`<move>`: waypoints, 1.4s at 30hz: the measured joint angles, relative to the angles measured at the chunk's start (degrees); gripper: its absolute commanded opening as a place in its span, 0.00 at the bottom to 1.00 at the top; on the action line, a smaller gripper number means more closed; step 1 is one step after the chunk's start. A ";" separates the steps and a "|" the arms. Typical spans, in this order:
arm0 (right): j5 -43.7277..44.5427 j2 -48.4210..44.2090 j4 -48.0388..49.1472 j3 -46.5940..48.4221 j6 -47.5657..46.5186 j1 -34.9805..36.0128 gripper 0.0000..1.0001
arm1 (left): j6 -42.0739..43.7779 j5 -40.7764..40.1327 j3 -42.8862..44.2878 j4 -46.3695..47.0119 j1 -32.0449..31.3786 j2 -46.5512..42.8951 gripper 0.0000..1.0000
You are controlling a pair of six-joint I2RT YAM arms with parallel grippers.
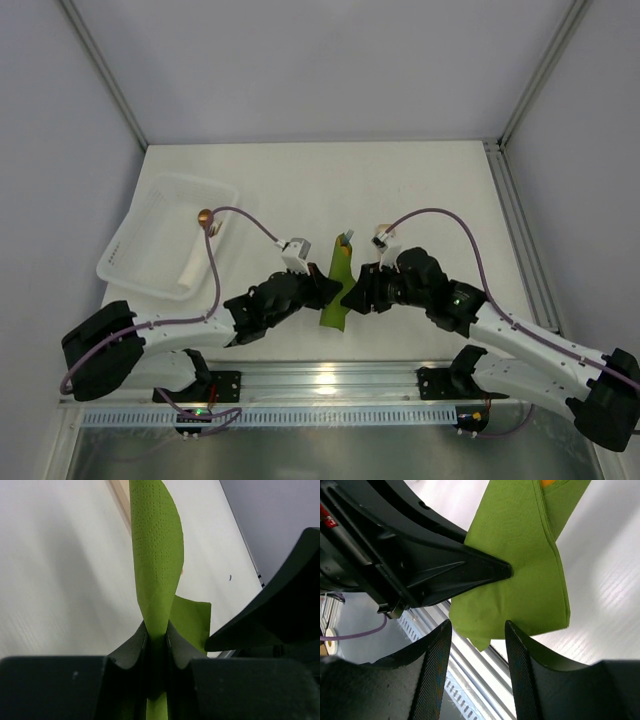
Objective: Place the utensils on the paper napkin and roll it up
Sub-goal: Roll the napkin.
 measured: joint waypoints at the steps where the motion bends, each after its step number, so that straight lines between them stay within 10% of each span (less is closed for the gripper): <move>1: -0.11 0.76 0.61 -0.02 0.04 0.13 0.51 | 0.00 -0.02 0.04 -0.07 -0.20 -0.22 0.00; 42: 0.68 2.67 9.86 -1.79 -1.99 0.46 0.59 | -2.47 1.11 0.17 -2.60 -0.61 -7.65 0.00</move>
